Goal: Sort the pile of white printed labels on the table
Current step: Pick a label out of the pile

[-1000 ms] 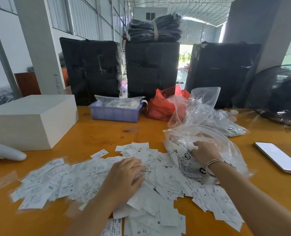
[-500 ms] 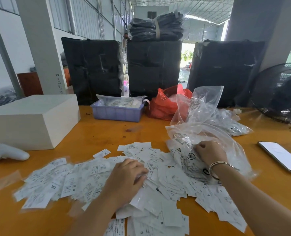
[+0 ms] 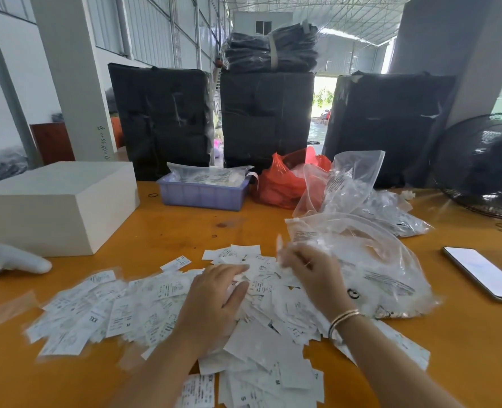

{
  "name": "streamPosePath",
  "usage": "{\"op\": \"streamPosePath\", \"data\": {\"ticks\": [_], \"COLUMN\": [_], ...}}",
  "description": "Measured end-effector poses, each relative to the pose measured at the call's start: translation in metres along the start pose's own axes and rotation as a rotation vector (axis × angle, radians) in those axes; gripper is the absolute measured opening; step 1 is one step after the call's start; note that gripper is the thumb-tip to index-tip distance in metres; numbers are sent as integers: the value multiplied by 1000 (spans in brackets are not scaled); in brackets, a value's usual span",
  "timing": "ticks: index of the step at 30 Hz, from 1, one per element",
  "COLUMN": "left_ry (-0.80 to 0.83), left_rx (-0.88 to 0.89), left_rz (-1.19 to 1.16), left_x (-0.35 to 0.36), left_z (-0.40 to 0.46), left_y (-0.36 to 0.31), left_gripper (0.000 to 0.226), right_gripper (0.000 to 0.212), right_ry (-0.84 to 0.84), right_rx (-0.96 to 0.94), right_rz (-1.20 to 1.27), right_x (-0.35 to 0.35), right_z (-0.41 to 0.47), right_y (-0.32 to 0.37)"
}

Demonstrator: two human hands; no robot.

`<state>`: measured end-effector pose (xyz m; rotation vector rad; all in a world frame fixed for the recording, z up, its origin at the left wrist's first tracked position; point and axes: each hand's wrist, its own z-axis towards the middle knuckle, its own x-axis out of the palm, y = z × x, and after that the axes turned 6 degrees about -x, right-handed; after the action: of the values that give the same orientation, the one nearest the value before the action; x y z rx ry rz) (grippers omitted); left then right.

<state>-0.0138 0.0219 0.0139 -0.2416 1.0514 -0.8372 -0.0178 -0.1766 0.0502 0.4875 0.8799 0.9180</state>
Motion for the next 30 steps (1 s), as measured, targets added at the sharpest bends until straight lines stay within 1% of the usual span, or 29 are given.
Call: {"op": "streamPosePath", "data": {"ticks": [2,3,5,7,10,11,13,15,16,17,19,20,21,23,25,27,30], "left_ry": [25,53,90,88,16,-3,-48,-123,-154,-176,-196,-196,-193,-187,-183,-183,-177], "left_rx": [-30,-22,40,87,119,102,32,-48,-95,-139,-220,-254,-280,-304,-306,-301,-324], "left_rz": [-88,-111,-55,34,67,64,25,-57,-95,-125,-171,-186,-189,-199,-239,-298,-397], "left_x": [-2,-3,-4,-4,-7,-7,-6,-5,-4,-3,-1,0,0,1,0,-2,-6], "left_z": [0,-1,-1,0,1,1,2,2,2,2,4,5,6,7,7,6,5], "left_y": [1,1,2,2,1,1,2,2,2,3,5,6,8,11,9,6,2], "left_gripper": [55,59,63,55,37,29,16,6,6,8,7,6,10,18,16,16,18], "right_gripper": [15,15,12,11,26,30,33,27,20,17,22,21,20,25,30,30,25], "right_ry": [141,175,211,209,194,186,117,39,47,95,250,311,340,347,330,295,203], "right_rx": [31,37,50,59,89,91,104,99,78,60,12,-6,-17,-45,-89,-104,-77], "right_rz": [71,74,45,53,144,157,150,31,-78,-200,-418,-484,-514,-543,-547,-502,-380], "right_x": [22,30,41,44,42,42,43,45,46,48,53,55,57,58,58,57,53], "right_z": [-13,-18,-22,-24,-24,-25,-23,-20,-19,-18,-16,-16,-17,-16,-17,-18,-20], "right_y": [7,8,9,8,8,8,5,1,-2,-5,-13,-14,-14,-14,-15,-13,-10]}}
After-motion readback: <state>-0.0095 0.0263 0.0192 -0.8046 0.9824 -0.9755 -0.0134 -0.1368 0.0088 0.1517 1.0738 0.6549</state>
